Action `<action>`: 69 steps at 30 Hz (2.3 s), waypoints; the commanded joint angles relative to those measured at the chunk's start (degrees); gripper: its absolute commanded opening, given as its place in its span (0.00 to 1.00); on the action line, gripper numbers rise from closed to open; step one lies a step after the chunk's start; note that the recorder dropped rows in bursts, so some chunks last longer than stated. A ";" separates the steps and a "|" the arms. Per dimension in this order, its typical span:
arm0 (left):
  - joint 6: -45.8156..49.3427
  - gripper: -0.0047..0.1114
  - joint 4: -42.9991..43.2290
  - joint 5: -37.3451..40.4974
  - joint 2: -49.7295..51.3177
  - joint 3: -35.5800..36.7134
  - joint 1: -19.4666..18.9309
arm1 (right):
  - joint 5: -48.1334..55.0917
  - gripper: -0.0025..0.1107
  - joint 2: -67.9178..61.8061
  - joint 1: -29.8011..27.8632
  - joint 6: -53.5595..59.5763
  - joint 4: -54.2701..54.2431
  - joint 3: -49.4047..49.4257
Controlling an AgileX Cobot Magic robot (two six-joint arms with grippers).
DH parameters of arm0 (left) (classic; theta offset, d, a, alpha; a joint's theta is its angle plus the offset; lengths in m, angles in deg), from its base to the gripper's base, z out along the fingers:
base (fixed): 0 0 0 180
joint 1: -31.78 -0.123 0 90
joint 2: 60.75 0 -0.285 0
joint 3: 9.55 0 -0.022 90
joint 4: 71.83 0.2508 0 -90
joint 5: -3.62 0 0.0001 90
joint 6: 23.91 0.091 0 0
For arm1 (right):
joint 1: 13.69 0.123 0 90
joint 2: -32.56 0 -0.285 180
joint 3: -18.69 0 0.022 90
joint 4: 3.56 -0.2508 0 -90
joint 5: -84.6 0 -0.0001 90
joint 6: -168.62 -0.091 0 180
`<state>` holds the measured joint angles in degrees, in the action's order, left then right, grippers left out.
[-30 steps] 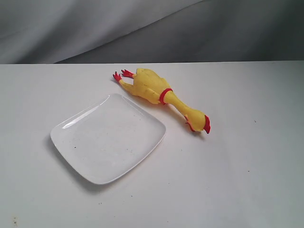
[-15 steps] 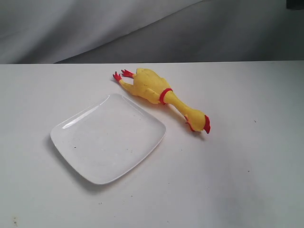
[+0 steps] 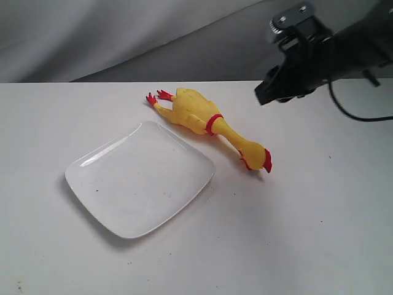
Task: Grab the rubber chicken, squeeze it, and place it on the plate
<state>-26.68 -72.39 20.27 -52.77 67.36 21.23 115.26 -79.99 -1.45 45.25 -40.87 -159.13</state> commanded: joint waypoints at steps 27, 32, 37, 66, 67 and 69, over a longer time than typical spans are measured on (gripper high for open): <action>0.02 0.05 -0.38 -0.35 -0.19 0.31 -0.14 | -17.54 0.25 -18.95 7.20 4.80 -1.68 -0.43; 0.02 0.05 -0.38 -0.35 -0.19 0.31 -0.14 | -17.66 0.02 -18.28 7.20 4.68 -2.15 -0.43; 0.02 0.05 -0.38 -0.35 -0.19 0.31 -0.14 | -11.67 0.02 -6.28 7.20 4.56 -3.41 -0.43; 0.80 0.05 0.56 -1.30 -0.19 0.31 -0.14 | 18.88 0.02 38.44 7.20 4.85 -1.44 23.24; 1.37 0.05 1.48 -2.47 -0.19 0.31 -0.14 | 18.88 0.02 38.44 7.20 4.85 -1.57 23.24; 1.49 0.05 2.24 -6.30 -0.19 0.31 -0.14 | 18.88 0.02 38.44 7.20 4.85 -1.68 23.24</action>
<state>-25.93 -71.29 18.74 -52.77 67.36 21.23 135.10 -42.13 5.71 49.49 -40.49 -135.90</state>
